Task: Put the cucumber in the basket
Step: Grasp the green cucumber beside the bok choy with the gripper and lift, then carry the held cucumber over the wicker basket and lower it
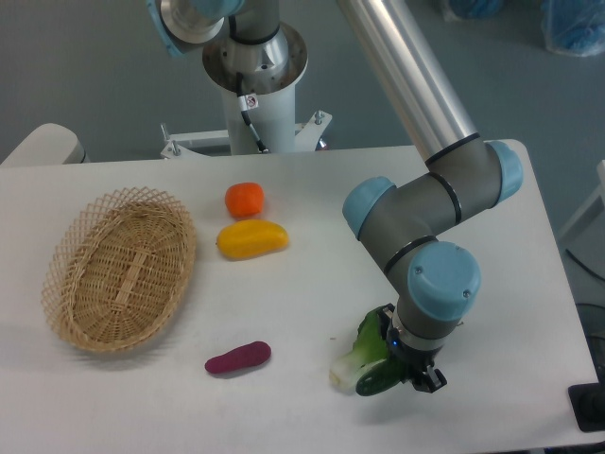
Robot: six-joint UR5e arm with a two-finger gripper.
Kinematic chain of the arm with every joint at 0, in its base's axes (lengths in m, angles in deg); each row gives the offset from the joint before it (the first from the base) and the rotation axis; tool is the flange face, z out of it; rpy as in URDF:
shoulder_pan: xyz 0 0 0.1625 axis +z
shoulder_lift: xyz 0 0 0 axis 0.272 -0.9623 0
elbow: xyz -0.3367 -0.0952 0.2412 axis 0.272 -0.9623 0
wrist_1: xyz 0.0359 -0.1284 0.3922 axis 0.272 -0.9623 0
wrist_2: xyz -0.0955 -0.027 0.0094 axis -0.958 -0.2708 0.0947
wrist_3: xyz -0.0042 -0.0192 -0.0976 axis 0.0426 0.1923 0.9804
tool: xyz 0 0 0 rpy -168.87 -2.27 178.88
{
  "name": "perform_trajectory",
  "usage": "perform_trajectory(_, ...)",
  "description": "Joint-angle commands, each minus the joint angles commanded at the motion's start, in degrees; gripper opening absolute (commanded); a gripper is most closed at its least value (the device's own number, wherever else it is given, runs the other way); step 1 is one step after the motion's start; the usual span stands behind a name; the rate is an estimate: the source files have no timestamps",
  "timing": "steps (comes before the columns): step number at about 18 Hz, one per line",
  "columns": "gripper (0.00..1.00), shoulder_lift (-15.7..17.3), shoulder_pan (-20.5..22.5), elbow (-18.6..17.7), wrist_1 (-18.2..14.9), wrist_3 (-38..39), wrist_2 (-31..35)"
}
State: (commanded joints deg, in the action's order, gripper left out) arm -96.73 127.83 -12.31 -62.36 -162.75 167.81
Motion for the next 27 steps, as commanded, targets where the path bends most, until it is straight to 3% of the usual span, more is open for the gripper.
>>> perform_trajectory(10, 0.25, 0.9, -2.3, -0.5, -1.6, 4.9, 0.1)
perform_trajectory(12, 0.25, 1.8, -3.6, -1.7, -1.5, 9.3, 0.0)
perform_trajectory(15, 0.24, 4.8, -4.7, -4.4, -2.4, 12.7, -0.8)
perform_trajectory(18, 0.22, 9.4, -5.8, -9.2, -2.0, 11.9, -2.4)
perform_trajectory(20, 0.23, 13.3, -9.3, -12.2, -2.3, 11.5, -3.2)
perform_trajectory(27, 0.23, 20.1, -15.8, -20.1, -2.3, 8.2, -3.3)
